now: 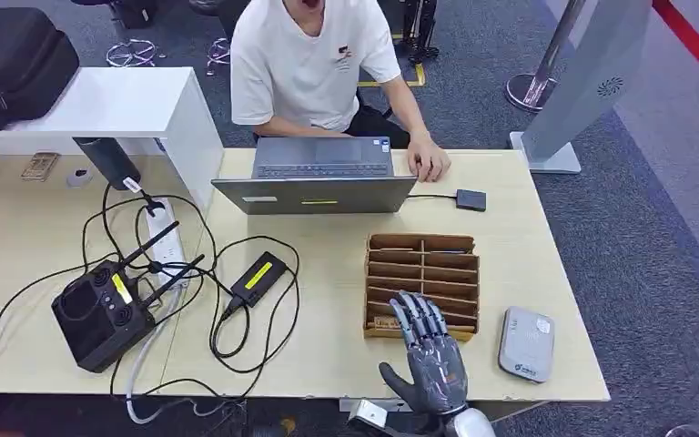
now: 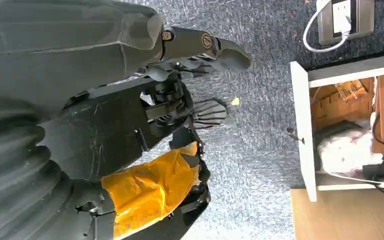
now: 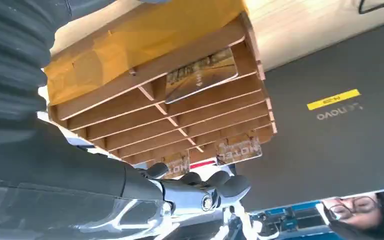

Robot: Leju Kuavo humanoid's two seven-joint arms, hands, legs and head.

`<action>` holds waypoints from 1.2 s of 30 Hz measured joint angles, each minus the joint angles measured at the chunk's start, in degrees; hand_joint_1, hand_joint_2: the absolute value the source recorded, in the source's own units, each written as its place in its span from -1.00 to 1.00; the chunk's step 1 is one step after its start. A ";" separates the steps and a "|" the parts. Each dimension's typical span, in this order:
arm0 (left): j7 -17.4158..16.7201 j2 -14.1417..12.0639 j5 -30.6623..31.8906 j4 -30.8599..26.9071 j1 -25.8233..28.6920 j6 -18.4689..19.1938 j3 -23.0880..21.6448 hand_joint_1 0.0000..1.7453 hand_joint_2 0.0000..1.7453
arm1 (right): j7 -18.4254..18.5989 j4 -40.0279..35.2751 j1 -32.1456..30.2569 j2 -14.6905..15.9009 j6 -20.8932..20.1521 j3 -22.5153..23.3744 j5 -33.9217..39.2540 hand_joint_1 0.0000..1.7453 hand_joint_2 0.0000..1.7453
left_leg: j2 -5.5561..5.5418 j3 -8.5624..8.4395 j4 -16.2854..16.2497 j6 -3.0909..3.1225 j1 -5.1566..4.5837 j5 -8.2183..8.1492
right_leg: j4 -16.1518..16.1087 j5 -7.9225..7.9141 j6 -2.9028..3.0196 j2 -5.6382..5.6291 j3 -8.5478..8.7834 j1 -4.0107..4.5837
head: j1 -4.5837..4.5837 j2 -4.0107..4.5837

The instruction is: Pass the card to the sensor for recognition and then transmit it.

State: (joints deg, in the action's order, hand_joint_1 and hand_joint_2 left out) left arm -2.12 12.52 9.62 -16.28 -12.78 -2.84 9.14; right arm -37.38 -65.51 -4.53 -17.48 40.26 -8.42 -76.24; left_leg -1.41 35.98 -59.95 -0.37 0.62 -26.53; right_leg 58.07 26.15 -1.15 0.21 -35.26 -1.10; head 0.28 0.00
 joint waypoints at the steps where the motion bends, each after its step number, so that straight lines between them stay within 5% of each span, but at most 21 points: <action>1: 0.00 0.00 0.00 0.00 0.00 0.00 0.00 -1.00 1.00 | 0.09 0.13 0.08 0.00 0.00 0.11 -0.02 -1.00 1.00 | 0.00 0.00 0.00 0.00 0.00 0.00 | 0.00 0.00 0.00 0.00 0.00 0.00 | 0.00 0.00; 28: -0.17 0.55 0.59 0.00 -0.06 0.00 0.02 -1.00 1.00 | 4.48 4.74 3.80 -0.13 0.02 0.68 0.98 -0.98 1.00 | -0.37 0.07 -0.01 0.04 -0.10 0.04 | -0.04 0.01 -0.03 0.31 0.08 -0.13 | 0.00 0.00; 29: -0.17 0.55 0.59 0.00 -0.05 0.00 0.02 -1.00 1.00 | 4.48 4.76 3.81 -0.13 0.02 0.68 1.09 1.00 1.00 | -0.38 0.07 -0.01 0.06 -0.11 0.05 | -0.04 0.01 -0.03 0.31 0.08 -0.14 | 0.00 0.00; 36: -0.18 0.57 0.59 0.00 -0.07 0.00 0.02 -1.00 1.00 | 3.71 5.51 3.94 -0.13 0.02 0.68 1.92 1.00 1.00 | -0.39 0.08 -0.01 0.06 -0.12 0.05 | -0.05 0.02 -0.04 0.32 0.08 -0.15 | 0.00 0.00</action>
State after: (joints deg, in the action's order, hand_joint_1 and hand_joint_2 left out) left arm -2.30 13.09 10.21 -16.28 -12.85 -2.84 9.16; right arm -33.66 -60.00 -0.59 -17.62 40.28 -7.74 -74.31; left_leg -1.80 36.06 -59.95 -0.31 0.50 -26.48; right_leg 58.01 26.17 -1.19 0.53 -35.18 -1.25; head 0.28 0.00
